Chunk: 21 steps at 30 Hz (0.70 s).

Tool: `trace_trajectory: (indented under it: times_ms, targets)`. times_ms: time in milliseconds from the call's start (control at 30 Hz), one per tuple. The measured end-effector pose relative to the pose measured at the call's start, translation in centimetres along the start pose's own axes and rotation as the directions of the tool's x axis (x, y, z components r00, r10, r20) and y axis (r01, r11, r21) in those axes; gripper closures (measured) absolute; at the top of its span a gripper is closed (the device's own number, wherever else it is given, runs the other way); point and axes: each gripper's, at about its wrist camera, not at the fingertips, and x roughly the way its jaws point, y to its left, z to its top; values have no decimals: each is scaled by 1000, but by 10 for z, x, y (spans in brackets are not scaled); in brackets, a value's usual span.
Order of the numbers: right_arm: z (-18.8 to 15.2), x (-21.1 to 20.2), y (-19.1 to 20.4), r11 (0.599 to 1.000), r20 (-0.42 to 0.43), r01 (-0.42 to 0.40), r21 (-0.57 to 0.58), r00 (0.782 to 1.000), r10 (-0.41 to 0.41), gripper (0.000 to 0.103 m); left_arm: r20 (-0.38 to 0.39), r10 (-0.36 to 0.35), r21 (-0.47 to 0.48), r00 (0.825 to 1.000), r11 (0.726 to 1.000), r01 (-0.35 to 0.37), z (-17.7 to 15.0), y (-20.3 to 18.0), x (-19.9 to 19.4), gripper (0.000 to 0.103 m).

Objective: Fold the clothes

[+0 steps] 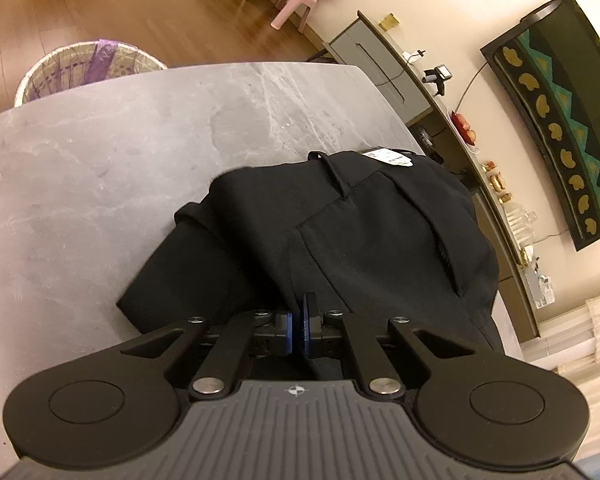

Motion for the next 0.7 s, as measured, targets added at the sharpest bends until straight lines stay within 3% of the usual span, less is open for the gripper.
trace_trajectory:
  times_ms: [67, 133, 200, 267, 400, 600, 667, 700]
  targets:
    - [3, -17, 22, 992, 93, -39, -120, 994, 51, 101, 3, 2, 1, 1000, 1000, -2, 0, 1, -2, 97]
    - [-1, -17, 26, 990, 72, 18, -140, 997, -8, 101, 4, 2, -4, 1000, 1000, -2, 1, 3, -3, 97]
    - [-4, -4, 8, 994, -21, 91, -55, 995, -93, 99, 5, 7, 0, 1000, 1000, -7, 1, 2, -3, 97]
    - [-4, 5, -10, 992, -90, 122, 35, 989, -119, 94, 6, 11, 3, 1000, 1000, -11, 1, 0, -2, 97]
    - [-1, 0, -34, 974, -69, 160, 163, 986, -150, 81, 5, 13, 6, 1000, 1000, -13, 2, 0, -2, 97]
    - [4, -13, -44, 962, 5, 137, 238, 990, -142, 81, 2, 13, 6, 1000, 1000, -13, 1, 0, -3, 97]
    - [4, -7, -47, 961, -4, 119, 251, 993, -121, 80, 1, 13, 6, 1000, 1000, -13, 1, -1, -3, 97]
    - [5, -2, -48, 959, -30, 124, 253, 992, -120, 75, 0, 13, 9, 1000, 1000, -13, 1, -1, -3, 97]
